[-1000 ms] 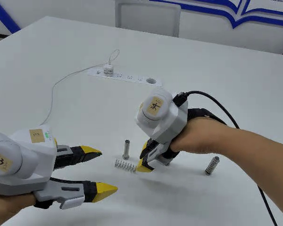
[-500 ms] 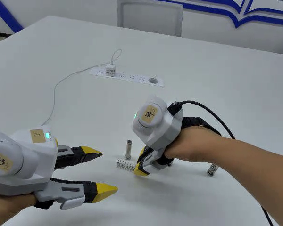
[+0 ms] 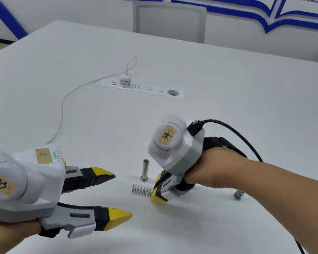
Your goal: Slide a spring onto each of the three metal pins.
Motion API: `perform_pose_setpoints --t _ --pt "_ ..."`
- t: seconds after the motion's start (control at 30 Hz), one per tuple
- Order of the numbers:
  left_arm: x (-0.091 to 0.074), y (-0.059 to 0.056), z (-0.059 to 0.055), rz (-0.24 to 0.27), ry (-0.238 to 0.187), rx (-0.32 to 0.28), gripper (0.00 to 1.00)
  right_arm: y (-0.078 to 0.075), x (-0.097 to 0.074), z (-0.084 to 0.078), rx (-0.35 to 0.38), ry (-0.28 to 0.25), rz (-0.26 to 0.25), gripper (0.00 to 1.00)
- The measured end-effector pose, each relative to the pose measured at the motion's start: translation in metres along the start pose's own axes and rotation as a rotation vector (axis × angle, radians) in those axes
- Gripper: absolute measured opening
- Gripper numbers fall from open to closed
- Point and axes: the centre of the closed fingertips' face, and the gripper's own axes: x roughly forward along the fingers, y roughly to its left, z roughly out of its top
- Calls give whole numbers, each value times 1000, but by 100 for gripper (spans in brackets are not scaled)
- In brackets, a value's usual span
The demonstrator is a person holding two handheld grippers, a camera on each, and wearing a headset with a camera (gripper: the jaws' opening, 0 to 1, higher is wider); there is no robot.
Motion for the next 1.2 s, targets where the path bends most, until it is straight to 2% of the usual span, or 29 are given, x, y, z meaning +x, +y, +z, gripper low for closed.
perform_pose_setpoints --t 0.27,0.53,0.67,0.97,1.2 --pt "7 -10 0 -29 16 25 49 16 -22 -4 -75 12 21 11" --pt "12 -20 3 -70 16 53 45 32 -45 -4 -136 -2 35 11" --pt "14 -25 3 -93 20 66 42 42 -56 2 -170 -18 55 11" --pt "19 -36 7 -135 10 89 33 55 -64 8 -224 -28 86 11" --pt "20 -42 9 -158 3 108 24 57 -65 9 -241 -28 95 11"
